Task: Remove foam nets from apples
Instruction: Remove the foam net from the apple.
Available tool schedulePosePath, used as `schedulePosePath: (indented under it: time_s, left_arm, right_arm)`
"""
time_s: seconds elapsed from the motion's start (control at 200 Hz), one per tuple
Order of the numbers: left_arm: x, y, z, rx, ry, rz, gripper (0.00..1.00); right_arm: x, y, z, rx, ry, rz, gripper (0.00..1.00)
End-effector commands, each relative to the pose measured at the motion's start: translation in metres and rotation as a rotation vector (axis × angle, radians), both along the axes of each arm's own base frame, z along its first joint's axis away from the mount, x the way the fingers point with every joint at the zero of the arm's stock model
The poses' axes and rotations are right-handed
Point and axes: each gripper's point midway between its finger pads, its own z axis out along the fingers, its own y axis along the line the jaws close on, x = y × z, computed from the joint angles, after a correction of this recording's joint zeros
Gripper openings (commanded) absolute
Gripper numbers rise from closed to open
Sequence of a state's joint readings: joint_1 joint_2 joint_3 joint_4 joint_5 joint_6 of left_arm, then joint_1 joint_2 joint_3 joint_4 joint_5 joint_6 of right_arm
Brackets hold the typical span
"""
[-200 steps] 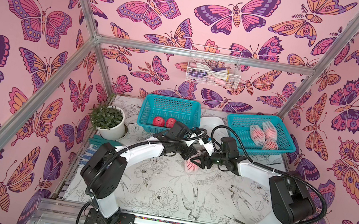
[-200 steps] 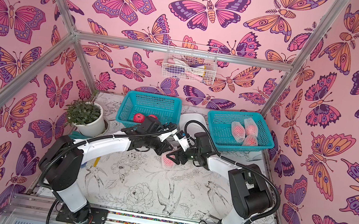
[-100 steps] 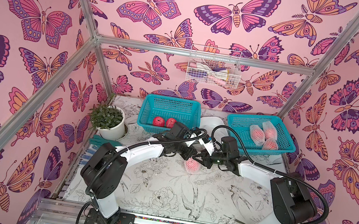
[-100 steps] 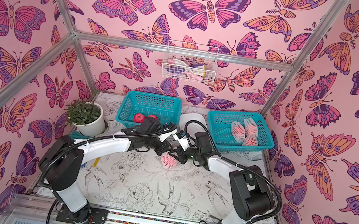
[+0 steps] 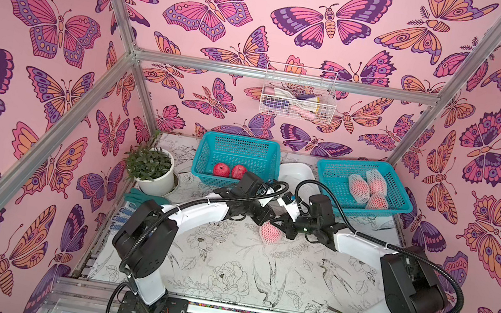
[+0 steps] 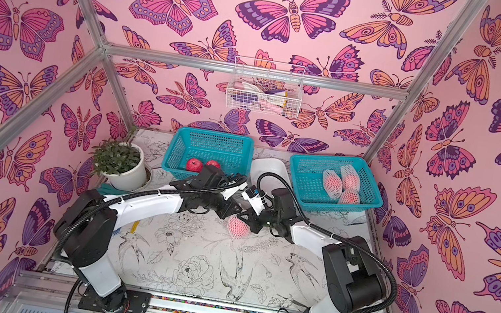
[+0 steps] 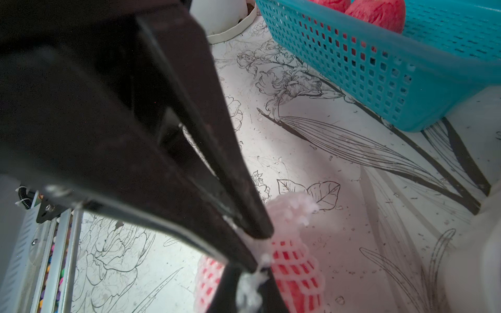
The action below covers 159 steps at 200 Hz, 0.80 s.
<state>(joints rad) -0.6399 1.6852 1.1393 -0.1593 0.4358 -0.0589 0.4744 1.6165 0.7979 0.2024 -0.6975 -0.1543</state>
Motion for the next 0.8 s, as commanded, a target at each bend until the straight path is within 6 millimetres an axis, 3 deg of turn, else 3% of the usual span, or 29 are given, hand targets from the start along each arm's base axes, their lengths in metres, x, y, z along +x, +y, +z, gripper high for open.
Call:
schedulePosePath:
  time_s: [0.0,0.07,0.19,0.356,0.601,0.791]
  left_arm:
    - [0.002,0.015,0.011,0.006,-0.016,0.049,0.44]
    - [0.006,0.023,0.017,0.000,-0.022,0.071,0.60]
    - [0.012,0.038,0.021,-0.026,0.000,0.098,0.67]
    - [0.015,0.044,0.012,-0.074,0.109,0.078,0.69]
    - [0.017,0.021,-0.003,-0.115,0.231,-0.003,0.75]
    - [0.007,0.011,-0.006,-0.162,0.256,-0.087,0.68]
  right_arm:
    - [0.001,0.001,0.005,0.002,-0.039,-0.007,0.09]
    - [0.003,-0.001,0.004,-0.002,-0.037,-0.018,0.09]
    - [0.006,-0.001,0.001,0.003,-0.019,-0.027,0.09]
    - [0.007,0.000,0.003,0.019,-0.016,-0.020,0.10]
    - [0.007,-0.005,-0.001,-0.015,-0.035,-0.019,0.13]
    - [0.013,-0.011,-0.008,-0.016,-0.010,-0.035,0.16]
